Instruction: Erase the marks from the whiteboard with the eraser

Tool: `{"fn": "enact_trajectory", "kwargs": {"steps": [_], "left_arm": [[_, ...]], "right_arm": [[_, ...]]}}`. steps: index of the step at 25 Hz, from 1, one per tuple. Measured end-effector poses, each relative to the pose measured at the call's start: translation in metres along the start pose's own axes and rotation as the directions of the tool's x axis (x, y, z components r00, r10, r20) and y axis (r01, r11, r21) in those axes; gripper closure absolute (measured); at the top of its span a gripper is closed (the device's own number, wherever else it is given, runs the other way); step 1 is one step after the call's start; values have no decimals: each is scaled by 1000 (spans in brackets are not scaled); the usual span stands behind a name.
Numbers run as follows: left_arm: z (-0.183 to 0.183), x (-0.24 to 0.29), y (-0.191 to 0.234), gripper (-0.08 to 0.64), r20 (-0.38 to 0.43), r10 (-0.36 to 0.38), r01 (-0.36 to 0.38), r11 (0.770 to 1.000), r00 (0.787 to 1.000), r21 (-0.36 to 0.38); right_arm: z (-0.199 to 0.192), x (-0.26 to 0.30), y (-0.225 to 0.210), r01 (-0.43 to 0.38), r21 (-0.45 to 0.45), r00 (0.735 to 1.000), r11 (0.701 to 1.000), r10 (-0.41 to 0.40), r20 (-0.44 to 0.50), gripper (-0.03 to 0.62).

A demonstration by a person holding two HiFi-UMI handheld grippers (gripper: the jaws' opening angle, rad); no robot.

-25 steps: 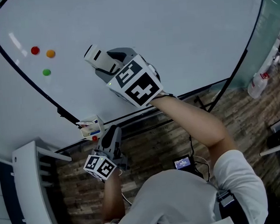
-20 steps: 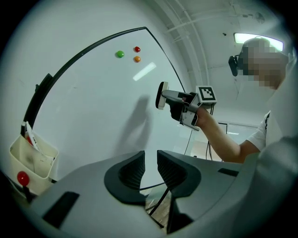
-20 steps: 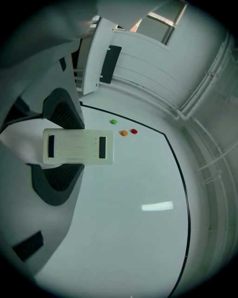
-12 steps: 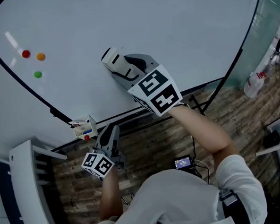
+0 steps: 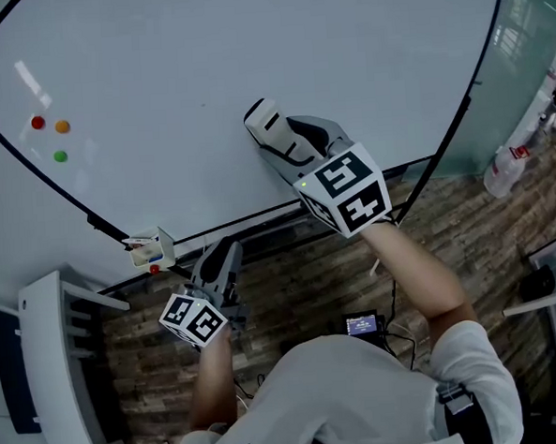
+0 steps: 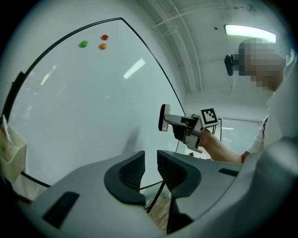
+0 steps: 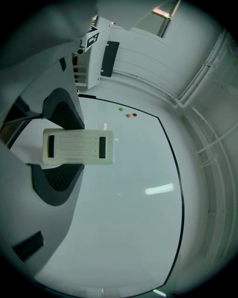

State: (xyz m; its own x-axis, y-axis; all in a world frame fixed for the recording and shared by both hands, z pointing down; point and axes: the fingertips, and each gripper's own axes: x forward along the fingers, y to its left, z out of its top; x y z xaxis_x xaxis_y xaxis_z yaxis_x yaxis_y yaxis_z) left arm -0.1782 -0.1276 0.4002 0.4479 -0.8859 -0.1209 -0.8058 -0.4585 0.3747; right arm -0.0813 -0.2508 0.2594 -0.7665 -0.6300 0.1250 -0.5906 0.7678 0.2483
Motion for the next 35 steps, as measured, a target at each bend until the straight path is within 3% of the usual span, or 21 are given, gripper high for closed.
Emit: {"fn": "enact_trajectory", "kwargs": {"steps": [15,35], "left_arm": [[-31,39,-67,482,-26,-24,23,1000,999,-13],[-56,30,-80,482,-40,24,-25,999,999,-35]], "right_arm": [[-76,-90,-67,69,85,997,994,-65,-39,342],[-168,-138,-60,63,249,994,967,-39,-100,342]]}}
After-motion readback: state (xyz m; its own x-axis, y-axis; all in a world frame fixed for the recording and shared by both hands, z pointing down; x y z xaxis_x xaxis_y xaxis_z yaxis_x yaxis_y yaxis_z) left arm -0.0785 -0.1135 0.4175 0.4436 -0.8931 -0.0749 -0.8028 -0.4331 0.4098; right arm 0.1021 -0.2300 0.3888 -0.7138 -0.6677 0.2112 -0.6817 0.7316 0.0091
